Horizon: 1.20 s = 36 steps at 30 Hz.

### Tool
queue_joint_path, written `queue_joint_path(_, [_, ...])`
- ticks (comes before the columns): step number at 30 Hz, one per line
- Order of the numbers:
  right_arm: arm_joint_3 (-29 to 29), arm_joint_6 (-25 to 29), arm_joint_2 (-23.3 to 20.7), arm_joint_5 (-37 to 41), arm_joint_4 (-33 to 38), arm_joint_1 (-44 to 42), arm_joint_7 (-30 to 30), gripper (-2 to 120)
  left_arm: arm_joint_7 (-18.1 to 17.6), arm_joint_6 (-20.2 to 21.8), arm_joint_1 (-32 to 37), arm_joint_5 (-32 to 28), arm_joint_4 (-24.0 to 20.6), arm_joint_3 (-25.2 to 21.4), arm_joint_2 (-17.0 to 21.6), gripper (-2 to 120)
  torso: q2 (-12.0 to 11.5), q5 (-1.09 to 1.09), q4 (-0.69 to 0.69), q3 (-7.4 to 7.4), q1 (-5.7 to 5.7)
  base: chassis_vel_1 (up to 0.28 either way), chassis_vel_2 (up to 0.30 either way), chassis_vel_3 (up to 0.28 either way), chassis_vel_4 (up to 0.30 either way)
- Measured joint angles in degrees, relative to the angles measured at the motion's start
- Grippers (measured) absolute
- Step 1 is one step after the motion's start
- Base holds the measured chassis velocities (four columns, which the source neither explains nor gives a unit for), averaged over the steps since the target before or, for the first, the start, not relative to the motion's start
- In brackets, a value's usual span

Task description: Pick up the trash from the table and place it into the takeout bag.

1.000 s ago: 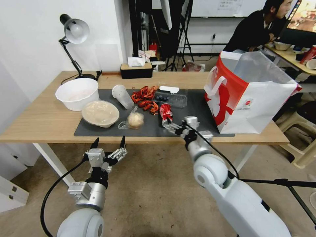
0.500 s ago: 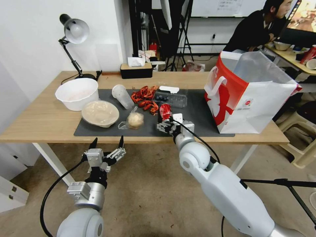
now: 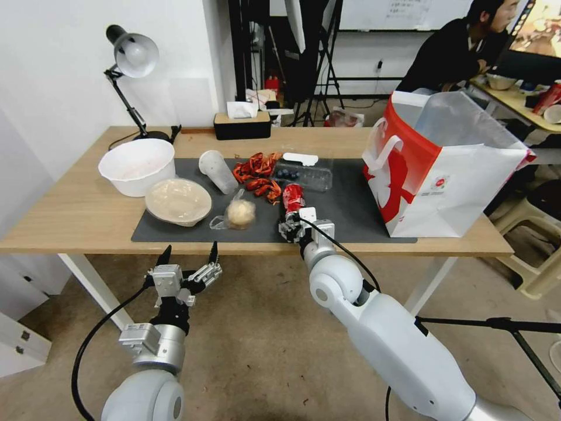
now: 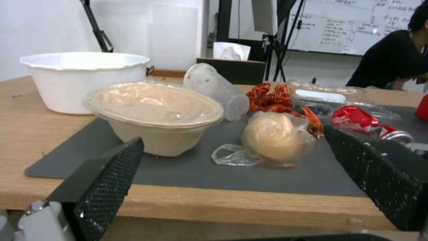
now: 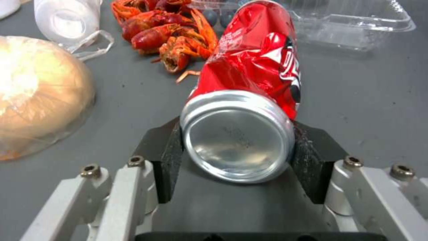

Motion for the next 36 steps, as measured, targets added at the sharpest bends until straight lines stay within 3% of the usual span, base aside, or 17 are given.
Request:
queue_joint_path(6, [0.6,0.3,-0.3,0.1,1.0,-0.6,-0.1,50,0.0,0.0,0.0,0.0,0.0,0.0,0.0,100,0.0,0.0,0.0,0.01,0.0,0.0,0.0,0.0,0.0])
queue_joint_path(10, [3.7,5.2,-1.4,-0.8,5.5,-2.3,-5.1,50,0.0,-0.1,0.1,0.0,0.0,0.0,0.0,100,0.0,0.01,0.0,0.0,0.0,0.0,0.0,0.0,0.0])
queue_joint_path(13, [9.8,12.3,-2.8,-2.8,9.5,-3.7,-12.2,50,0.0,-0.1,0.0,0.1,0.0,-0.1,0.1,100,0.0,0.01,0.0,0.0,0.0,0.0,0.0,0.0,0.0])
queue_joint_path(15, [11.4,13.2,-3.2,-3.4,10.3,-3.8,-13.6,50,0.0,-0.1,0.0,0.1,0.0,-0.1,0.1,100,0.0,0.0,0.0,0.0,0.0,0.0,0.0,0.0,0.0])
queue_joint_path(17, [17.1,15.0,-4.7,-4.4,12.8,-3.7,-17.1,50,0.0,-0.1,0.0,0.3,0.0,-0.1,0.1,100,0.0,0.02,-0.01,0.01,0.0,0.0,0.0,0.0,0.0])
queue_joint_path(22, [22.6,15.2,-8.1,-4.3,15.2,-2.1,-16.5,50,0.0,-0.1,0.0,0.6,0.2,0.4,0.0,100,0.0,0.01,0.0,0.0,0.0,0.0,0.0,0.0,0.0])
queue_joint_path(26, [28.6,12.1,-11.2,-4.1,16.3,-1.0,-12.6,50,0.1,-0.1,0.0,0.8,0.4,0.9,0.0,100,0.0,0.01,0.0,0.0,0.0,0.0,0.0,0.0,0.0])
queue_joint_path(29, [33.7,6.1,-12.6,-3.9,16.5,-0.8,-7.7,50,0.1,-0.2,-0.1,0.9,0.4,1.0,0.0,100,0.0,0.02,-0.01,0.01,0.0,0.0,0.0,0.0,0.0])
queue_joint_path(36, [38.3,-2.6,-14.2,-0.3,14.9,-0.7,-1.7,50,0.2,-0.4,0.0,0.9,0.4,1.0,0.4,100,0.0,0.01,-0.01,0.01,0.0,0.0,0.0,0.0,0.0])
